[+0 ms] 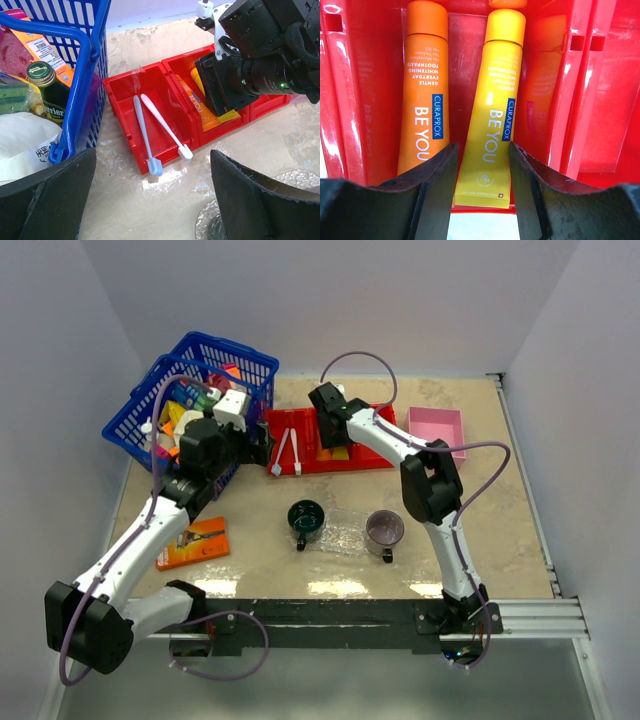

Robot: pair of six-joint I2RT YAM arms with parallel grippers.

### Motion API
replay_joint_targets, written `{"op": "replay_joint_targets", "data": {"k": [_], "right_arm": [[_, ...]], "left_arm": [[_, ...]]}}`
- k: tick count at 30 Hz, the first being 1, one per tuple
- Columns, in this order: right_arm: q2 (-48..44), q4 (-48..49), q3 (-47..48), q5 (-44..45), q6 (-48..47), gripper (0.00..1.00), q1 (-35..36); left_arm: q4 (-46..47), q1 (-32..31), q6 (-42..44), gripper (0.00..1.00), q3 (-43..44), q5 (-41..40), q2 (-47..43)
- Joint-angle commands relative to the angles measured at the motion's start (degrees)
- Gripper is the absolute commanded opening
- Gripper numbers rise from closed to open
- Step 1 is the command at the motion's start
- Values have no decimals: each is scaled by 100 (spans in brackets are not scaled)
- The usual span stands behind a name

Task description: Prepare toiletry sets of a toothbrush and toothpaste on the tray

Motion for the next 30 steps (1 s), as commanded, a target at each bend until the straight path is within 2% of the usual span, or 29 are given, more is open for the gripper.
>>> {"op": "replay_joint_targets", "data": {"k": [1, 17, 30], "right_arm": [[22, -281, -40, 101, 253, 50, 50], [75, -299, -190, 322, 403, 44, 77], [-153, -168, -269, 242, 271, 26, 68]], "left_arm": [[228, 14, -76, 100, 87, 79, -152], [236, 14, -84, 100, 87, 105, -161], [228, 14, -84, 100, 96, 131, -152]]}}
